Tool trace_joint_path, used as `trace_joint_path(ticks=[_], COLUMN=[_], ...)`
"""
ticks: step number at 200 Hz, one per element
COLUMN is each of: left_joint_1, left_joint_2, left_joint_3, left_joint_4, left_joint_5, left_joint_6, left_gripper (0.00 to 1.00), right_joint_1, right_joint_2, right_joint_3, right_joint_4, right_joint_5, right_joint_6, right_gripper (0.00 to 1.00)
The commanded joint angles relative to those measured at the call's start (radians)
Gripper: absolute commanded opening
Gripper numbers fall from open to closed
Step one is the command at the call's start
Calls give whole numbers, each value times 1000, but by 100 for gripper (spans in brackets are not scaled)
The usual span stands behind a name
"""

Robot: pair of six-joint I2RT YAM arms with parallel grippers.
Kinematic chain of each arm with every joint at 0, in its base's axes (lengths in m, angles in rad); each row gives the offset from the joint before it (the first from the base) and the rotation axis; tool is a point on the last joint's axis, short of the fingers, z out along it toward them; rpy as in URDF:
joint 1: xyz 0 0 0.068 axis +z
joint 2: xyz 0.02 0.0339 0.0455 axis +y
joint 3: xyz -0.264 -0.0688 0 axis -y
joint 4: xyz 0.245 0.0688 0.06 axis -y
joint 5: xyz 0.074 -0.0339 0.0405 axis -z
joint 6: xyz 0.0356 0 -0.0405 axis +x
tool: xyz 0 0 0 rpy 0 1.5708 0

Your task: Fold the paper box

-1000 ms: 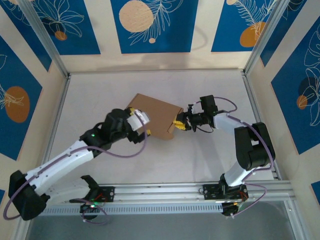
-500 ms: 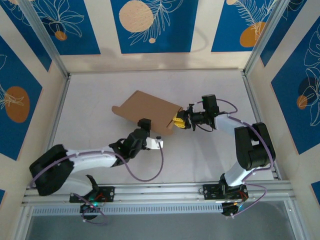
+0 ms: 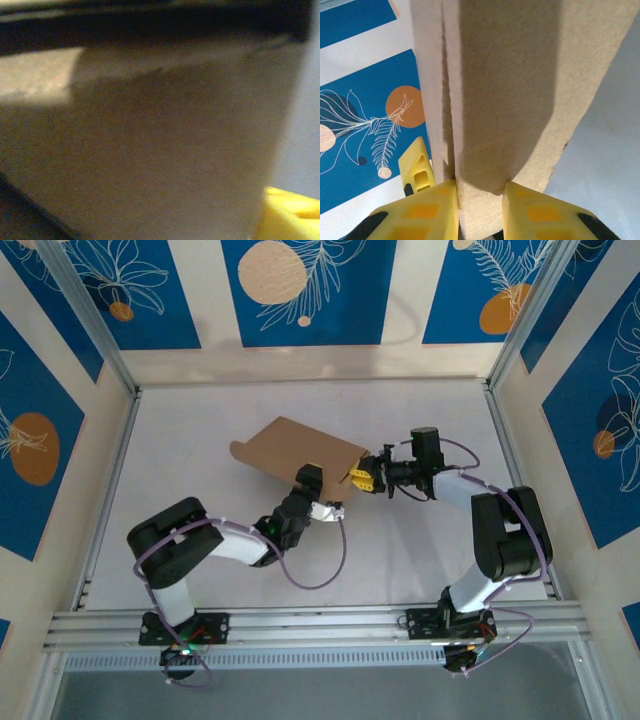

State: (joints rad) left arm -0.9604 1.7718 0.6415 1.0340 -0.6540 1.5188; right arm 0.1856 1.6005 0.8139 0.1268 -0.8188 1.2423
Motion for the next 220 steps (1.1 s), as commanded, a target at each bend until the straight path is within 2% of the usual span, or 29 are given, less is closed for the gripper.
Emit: trace_joint_path(ticks=[1,28,47,65,81,96,108,120,131,145,163,189,207,220], left_joint_1=[-4,-4,-6,-6,-10,-15,-20,-26,-29,-41,-44,-40,-42,-43], left_joint_2=[-2,-40,-74,-127,-196,-266,-317,-337,-306,-229,-108,-62,-9,19], left_joint_3=[41,40,46,69,109,186,307,456,598,772,1009,1099,1133,1139], left_joint_4=[124,65,-19,-138,-336,-605,-940,-1305,-1598,-1894,-2235,-2327,-2357,-2369], left_joint_5=[-26,-22,-24,-29,-42,-69,-58,4,44,71,168,355,397,420], left_joint_6=[72,76,94,102,111,59,-64,-224,-338,-455,-601,-657,-690,-695], left_gripper=[70,64,62,60,59,59,59,59,58,59,60,61,60,59], right_joint_1=[11,0,-7,-9,-8,-5,-2,-5,-10,-10,-9,-1,-22,-62], right_joint_2=[-45,-59,-95,-159,-241,-325,-377,-417,-436,-451,-476,-537,-537,-516], right_joint_3=[-17,-17,-6,47,122,190,240,269,287,298,276,149,105,99], right_joint_4=[7,-9,-71,-237,-434,-564,-646,-689,-721,-743,-719,-577,-579,-592], right_joint_5=[-86,-81,-57,12,118,217,311,379,430,481,501,520,574,534], right_joint_6=[8,4,-23,-123,-239,-328,-400,-461,-514,-581,-637,-626,-546,-484], right_gripper=[28,31,45,57,62,65,66,66,64,63,61,60,60,57])
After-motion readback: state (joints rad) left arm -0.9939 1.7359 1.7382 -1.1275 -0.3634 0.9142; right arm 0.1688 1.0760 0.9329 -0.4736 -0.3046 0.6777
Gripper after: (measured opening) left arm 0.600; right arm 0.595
